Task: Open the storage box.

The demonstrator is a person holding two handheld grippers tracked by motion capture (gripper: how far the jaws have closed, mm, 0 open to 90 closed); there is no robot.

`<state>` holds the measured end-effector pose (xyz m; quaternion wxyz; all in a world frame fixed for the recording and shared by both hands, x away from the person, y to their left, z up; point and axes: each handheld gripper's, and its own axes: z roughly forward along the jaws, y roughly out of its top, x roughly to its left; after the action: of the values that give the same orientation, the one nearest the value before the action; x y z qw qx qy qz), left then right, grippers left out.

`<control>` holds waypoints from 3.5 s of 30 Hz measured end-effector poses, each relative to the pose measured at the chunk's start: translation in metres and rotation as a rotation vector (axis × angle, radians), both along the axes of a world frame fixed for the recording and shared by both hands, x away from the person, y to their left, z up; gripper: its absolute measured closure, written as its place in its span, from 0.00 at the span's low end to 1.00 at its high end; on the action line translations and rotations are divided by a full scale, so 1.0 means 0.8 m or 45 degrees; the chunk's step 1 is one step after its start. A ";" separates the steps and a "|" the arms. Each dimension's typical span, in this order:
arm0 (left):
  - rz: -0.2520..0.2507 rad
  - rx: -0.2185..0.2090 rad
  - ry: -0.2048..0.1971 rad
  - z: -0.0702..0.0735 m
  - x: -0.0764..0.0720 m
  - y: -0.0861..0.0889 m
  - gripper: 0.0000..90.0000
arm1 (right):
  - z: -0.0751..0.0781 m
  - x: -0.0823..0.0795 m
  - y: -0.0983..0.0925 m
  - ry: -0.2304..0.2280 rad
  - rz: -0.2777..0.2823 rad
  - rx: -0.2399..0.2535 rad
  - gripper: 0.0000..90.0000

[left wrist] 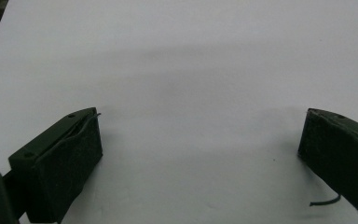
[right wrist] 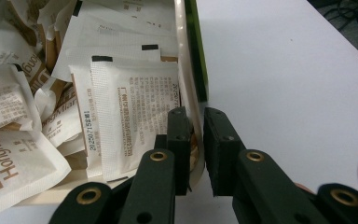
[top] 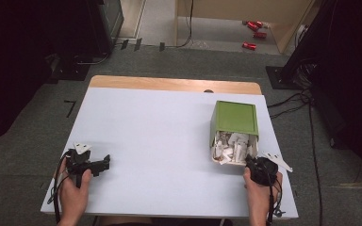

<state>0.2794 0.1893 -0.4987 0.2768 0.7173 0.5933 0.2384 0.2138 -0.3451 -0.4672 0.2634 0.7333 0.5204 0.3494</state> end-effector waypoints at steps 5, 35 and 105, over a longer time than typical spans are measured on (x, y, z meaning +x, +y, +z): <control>0.000 0.000 0.000 0.000 0.000 0.000 0.00 | 0.003 -0.005 0.003 -0.012 -0.002 -0.022 0.89; 0.000 0.000 0.000 0.000 0.000 0.000 0.00 | 0.013 -0.029 0.009 -0.052 -0.004 -0.036 0.97; 0.000 -0.001 0.001 0.000 0.000 0.000 0.00 | 0.044 -0.074 -0.004 -0.118 0.122 -0.076 0.80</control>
<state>0.2795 0.1894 -0.4986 0.2768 0.7174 0.5935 0.2377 0.1549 -0.3486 -0.4322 0.2920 0.6824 0.5522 0.3796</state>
